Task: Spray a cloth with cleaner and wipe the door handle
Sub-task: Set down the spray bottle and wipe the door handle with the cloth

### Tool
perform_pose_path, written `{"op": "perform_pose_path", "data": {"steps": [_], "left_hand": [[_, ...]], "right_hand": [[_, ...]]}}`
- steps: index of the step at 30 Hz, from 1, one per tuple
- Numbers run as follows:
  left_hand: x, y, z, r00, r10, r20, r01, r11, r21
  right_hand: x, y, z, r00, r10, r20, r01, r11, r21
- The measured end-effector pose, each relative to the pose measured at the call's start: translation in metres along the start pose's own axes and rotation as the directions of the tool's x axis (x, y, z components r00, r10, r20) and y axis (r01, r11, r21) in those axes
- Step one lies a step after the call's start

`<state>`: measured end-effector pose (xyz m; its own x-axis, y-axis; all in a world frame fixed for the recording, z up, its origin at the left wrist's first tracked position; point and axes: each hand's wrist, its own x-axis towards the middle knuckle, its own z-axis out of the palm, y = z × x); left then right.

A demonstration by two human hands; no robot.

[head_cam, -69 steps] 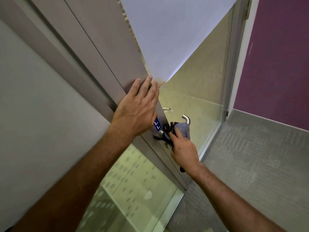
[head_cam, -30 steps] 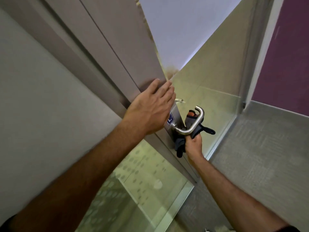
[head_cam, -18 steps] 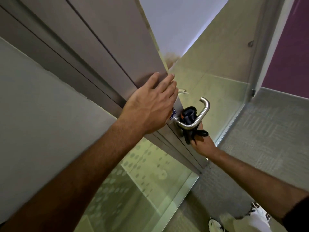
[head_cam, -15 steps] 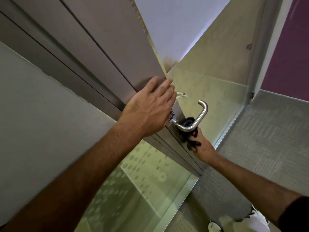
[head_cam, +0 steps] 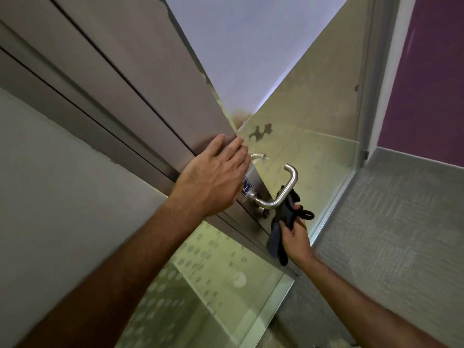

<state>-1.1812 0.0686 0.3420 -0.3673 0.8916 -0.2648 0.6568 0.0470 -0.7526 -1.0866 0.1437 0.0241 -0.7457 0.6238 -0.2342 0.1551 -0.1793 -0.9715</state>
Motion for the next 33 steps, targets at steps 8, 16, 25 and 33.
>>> {"op": "perform_pose_path", "data": {"steps": [8,16,25,33], "left_hand": [[0.000,0.001,-0.001,1.000,0.002,0.004,-0.002,1.000,-0.006],[-0.002,0.001,-0.001,1.000,0.006,-0.007,-0.006,1.000,-0.013],[-0.001,0.000,0.001,1.000,0.008,-0.013,-0.008,0.999,-0.032],[0.000,0.000,0.002,0.999,0.003,-0.052,-0.004,1.000,-0.030]], "right_hand": [[0.040,-0.030,0.002,0.907,-0.293,0.303,0.406,0.800,-0.442],[0.039,-0.018,-0.015,0.929,-0.202,0.310,0.365,0.639,-0.677],[0.009,0.010,-0.015,0.975,0.067,0.214,0.083,0.778,-0.623],[-0.019,-0.035,0.025,0.995,0.031,0.097,-0.010,0.977,-0.212]]}}
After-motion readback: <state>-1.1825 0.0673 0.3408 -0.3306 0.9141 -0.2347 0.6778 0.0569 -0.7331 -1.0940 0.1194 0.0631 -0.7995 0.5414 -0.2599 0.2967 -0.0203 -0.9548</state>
